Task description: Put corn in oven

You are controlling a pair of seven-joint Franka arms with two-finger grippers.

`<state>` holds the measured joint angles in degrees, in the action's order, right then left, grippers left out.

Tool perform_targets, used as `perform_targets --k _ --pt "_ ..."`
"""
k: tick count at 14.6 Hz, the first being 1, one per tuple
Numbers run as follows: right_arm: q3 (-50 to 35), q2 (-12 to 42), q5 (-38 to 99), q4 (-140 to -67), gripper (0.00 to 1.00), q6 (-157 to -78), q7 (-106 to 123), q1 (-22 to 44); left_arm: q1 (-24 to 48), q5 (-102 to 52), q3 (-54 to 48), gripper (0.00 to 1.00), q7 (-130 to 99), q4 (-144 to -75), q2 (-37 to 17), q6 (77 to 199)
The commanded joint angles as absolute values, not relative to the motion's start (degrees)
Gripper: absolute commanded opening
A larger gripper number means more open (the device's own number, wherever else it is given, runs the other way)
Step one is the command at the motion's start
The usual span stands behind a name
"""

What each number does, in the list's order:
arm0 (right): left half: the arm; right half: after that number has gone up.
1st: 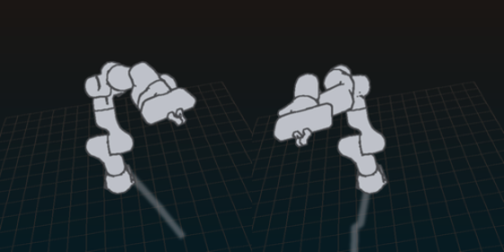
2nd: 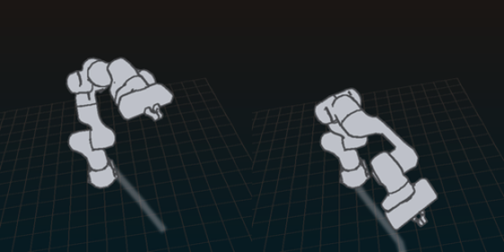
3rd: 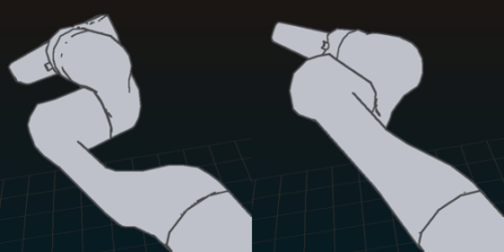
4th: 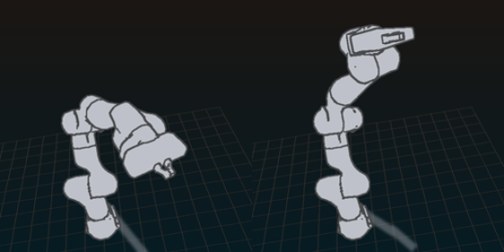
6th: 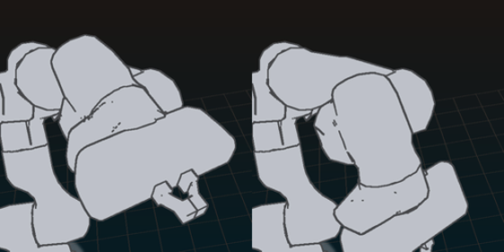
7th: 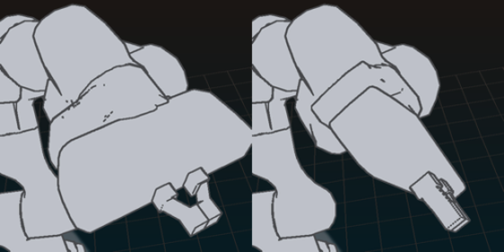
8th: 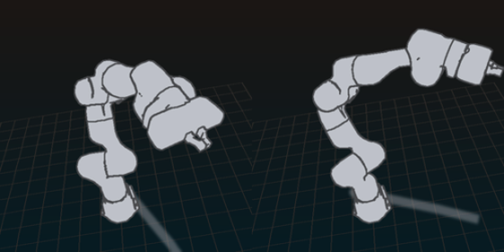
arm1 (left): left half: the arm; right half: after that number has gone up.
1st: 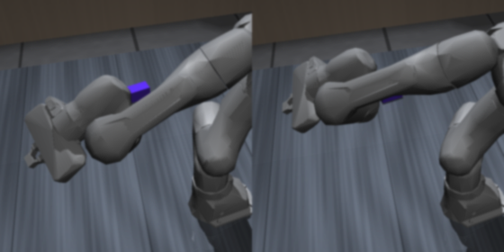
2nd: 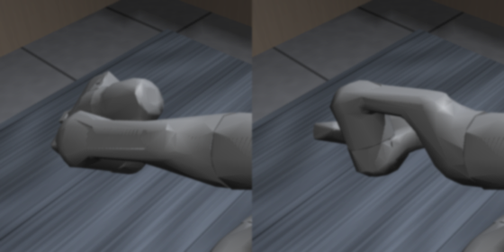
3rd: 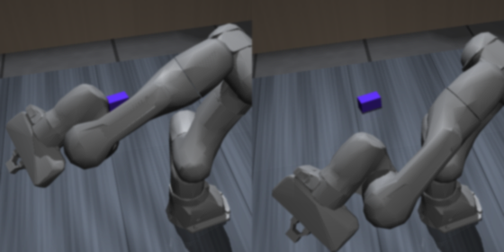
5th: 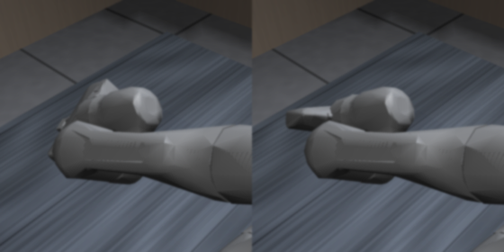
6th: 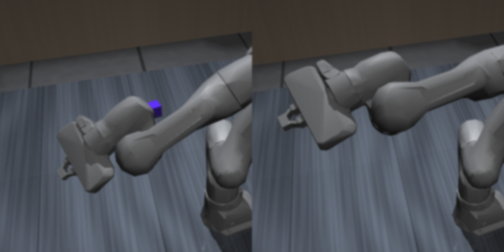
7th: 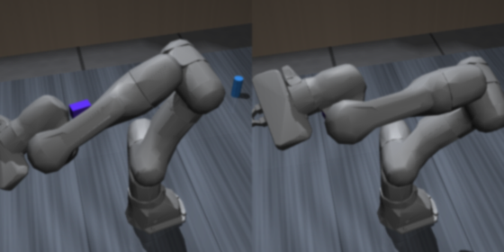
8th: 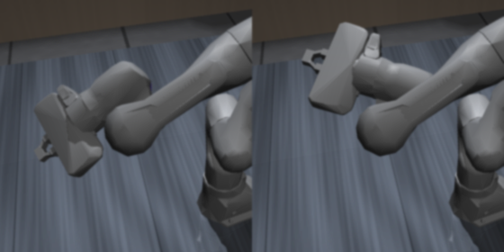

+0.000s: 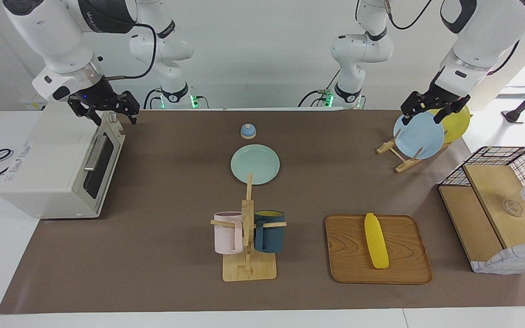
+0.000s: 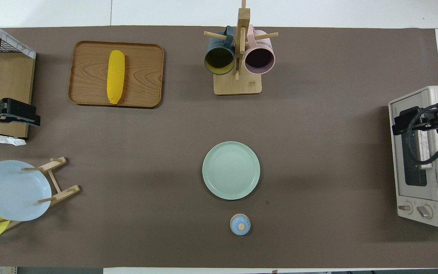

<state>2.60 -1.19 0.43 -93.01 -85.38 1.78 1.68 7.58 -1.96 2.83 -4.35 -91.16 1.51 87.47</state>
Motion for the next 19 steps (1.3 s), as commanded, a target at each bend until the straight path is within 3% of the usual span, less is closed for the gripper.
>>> perform_targets --k 1,19 --pt "2.72 -2.29 1.05 -93.96 1.0 -84.99 1.58 1.32 7.21 -1.05 2.46 1.0 -3.61 -92.29 2.2 88.59" --pt "2.64 -2.2 1.05 -93.96 1.0 -84.99 1.58 1.32 7.29 -1.23 2.37 1.0 -3.78 -92.29 2.02 91.14"
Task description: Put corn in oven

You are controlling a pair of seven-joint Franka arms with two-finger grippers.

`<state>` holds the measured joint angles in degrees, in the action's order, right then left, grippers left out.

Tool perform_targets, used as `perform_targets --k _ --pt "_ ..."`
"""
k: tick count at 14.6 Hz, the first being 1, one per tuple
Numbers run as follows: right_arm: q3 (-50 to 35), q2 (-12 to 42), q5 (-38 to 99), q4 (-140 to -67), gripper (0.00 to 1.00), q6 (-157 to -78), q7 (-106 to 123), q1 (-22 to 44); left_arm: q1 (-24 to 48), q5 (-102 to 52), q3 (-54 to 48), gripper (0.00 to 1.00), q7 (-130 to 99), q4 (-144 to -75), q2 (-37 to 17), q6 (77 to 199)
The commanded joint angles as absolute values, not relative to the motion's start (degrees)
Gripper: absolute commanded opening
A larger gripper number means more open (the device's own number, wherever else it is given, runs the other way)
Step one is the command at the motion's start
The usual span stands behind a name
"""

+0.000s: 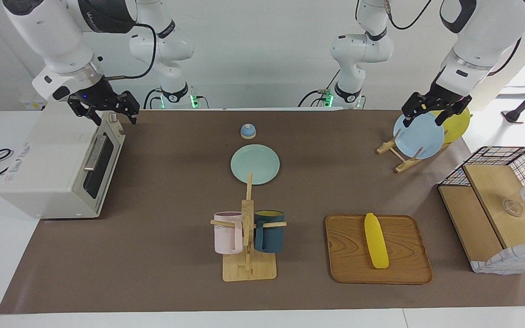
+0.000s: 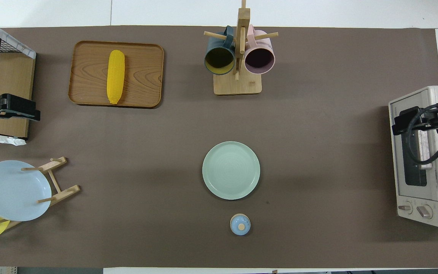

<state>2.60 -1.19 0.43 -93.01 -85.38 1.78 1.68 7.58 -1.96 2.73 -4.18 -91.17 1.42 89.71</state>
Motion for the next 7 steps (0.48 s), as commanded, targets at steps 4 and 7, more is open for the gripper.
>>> perform_targets --k 4,7 --pt "2.64 -2.2 1.05 -93.96 1.0 -84.99 1.58 1.32 7.38 -1.67 2.37 1.0 -3.87 -92.2 0.28 92.54" --pt "2.64 -2.29 1.05 -93.96 1.0 -84.99 1.58 1.32 7.38 -1.76 2.29 1.0 -3.87 -92.02 -2.1 95.35"
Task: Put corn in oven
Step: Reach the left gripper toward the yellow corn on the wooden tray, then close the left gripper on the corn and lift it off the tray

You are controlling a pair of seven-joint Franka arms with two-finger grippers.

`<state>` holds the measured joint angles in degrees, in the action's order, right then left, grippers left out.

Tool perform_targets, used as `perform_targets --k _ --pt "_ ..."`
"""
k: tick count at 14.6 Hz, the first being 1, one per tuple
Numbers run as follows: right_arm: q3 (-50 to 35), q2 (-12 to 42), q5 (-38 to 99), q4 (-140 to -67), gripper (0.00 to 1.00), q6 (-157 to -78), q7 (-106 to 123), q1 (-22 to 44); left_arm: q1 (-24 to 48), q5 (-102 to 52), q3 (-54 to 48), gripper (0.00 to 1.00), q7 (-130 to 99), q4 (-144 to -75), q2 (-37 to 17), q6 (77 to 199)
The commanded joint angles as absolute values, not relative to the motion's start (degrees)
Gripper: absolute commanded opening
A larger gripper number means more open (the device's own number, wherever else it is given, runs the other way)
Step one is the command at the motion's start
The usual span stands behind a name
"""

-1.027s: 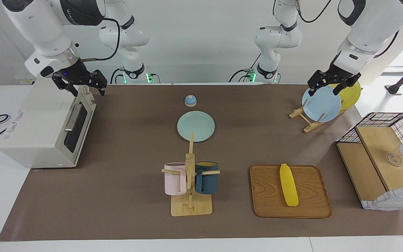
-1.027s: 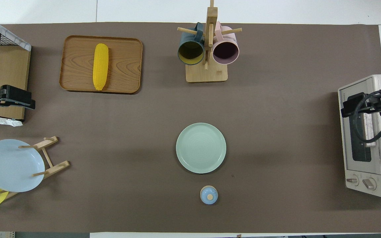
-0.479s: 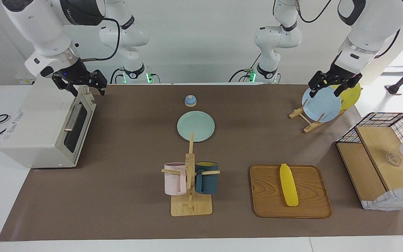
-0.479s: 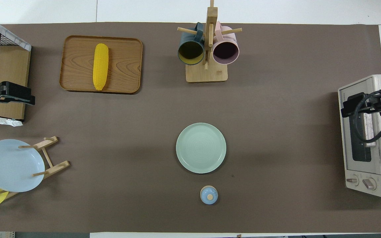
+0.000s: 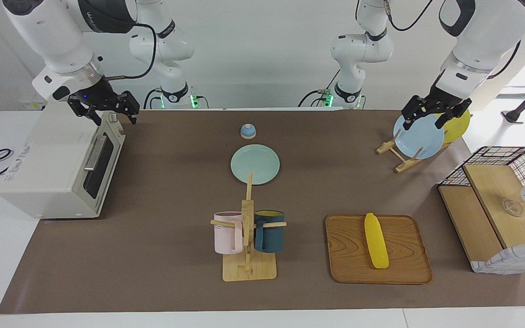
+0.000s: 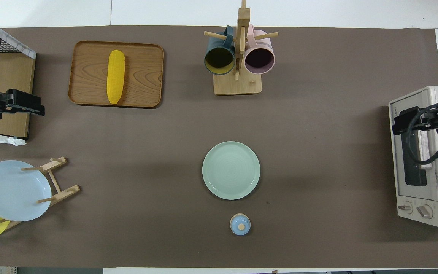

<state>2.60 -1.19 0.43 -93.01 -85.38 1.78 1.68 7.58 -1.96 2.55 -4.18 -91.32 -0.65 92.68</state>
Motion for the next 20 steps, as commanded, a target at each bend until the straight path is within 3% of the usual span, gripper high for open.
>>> perform_targets --k 1,8,17,20 --pt "2.72 -2.2 1.05 -93.96 1.0 -84.99 1.58 1.32 7.47 -1.93 2.29 1.0 -3.87 -92.02 -2.81 96.41" --pt "2.64 -2.2 1.05 -93.96 1.0 -84.99 1.58 1.32 7.47 -4.48 2.29 1.0 -3.87 -90.1 -12.64 105.28" --pt "2.64 -2.29 1.05 -93.96 1.0 -84.9 1.58 1.32 10.02 -4.83 2.55 1.0 -4.13 -68.05 -39.17 109.15" --pt "2.64 -2.2 1.05 -93.96 1.0 -84.9 1.67 1.32 9.58 -4.83 2.46 1.0 -3.96 -67.76 -41.22 113.98"
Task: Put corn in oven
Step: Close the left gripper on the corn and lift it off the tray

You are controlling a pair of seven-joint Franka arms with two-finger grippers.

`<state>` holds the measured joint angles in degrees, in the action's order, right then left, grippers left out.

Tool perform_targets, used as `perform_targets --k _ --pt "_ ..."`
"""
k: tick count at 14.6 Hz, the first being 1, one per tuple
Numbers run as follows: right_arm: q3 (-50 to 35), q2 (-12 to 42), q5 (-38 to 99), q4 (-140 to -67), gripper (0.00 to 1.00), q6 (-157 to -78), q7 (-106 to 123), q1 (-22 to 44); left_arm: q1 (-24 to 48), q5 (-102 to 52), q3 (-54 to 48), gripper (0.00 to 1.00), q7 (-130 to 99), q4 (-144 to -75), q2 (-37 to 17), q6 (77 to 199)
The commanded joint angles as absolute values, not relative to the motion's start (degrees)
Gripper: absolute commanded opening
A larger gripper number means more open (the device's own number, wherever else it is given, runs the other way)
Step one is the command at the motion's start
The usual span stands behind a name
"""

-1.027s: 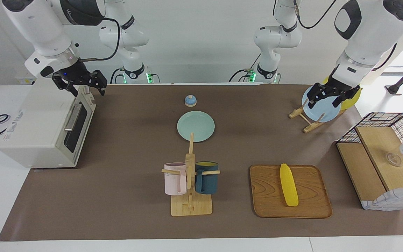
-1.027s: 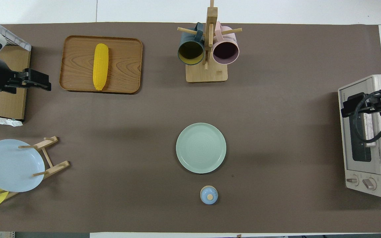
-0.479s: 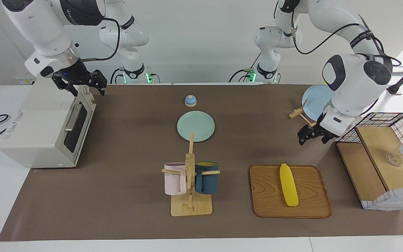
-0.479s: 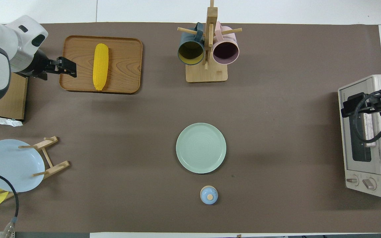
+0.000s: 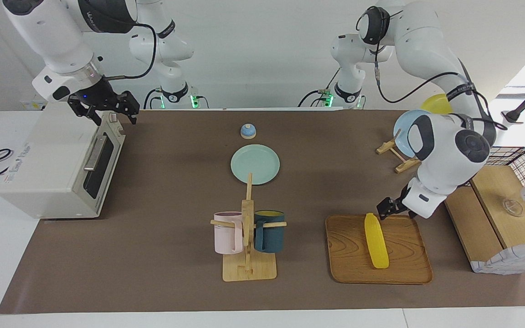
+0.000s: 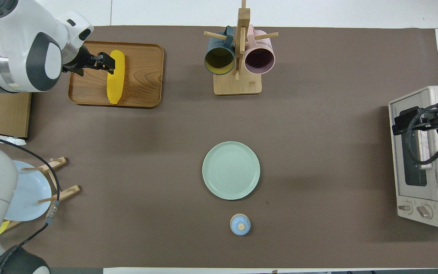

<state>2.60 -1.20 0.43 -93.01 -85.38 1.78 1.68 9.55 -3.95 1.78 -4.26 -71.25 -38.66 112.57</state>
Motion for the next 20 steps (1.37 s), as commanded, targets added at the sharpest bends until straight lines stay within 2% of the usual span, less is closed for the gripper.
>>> perform_targets --k 1,6,15,16,17,18,19,20 --pt "2.64 -2.2 1.05 -93.96 1.0 -84.9 1.76 1.75 9.84 -4.75 2.46 1.0 -3.96 -68.46 -41.83 115.21" --pt "2.72 -2.11 0.88 -93.61 1.0 -85.25 1.85 1.85 10.37 -4.83 2.29 1.0 -3.52 -73.47 -41.31 120.84" --pt "2.72 -1.85 0.26 -93.43 1.0 -85.43 1.76 1.76 10.63 -6.42 1.67 1.0 -3.25 -72.95 -43.77 123.4" --pt "2.72 -1.85 0.26 -93.43 1.0 -85.43 1.76 1.67 10.63 -6.42 1.67 0.96 -3.25 -73.21 -43.86 123.66" --pt "2.72 -1.85 0.26 -93.43 1.0 -85.43 1.76 1.58 10.63 -6.42 1.67 0.88 -3.25 -73.21 -43.86 123.92" --pt "2.72 -1.85 0.26 -93.43 1.0 -85.43 1.76 1.67 10.63 -6.5 1.67 0.7 -3.25 -73.21 -43.86 123.93" --pt "2.72 -1.85 0.26 -93.43 1.0 -85.43 1.76 1.67 10.63 -6.76 1.67 0.35 -3.16 -73.21 -43.86 123.93" --pt "2.72 -1.85 0.26 -93.43 1.0 -85.43 1.58 1.76 10.55 -7.72 1.67 0.19 -3.25 -73.21 -43.86 123.84"
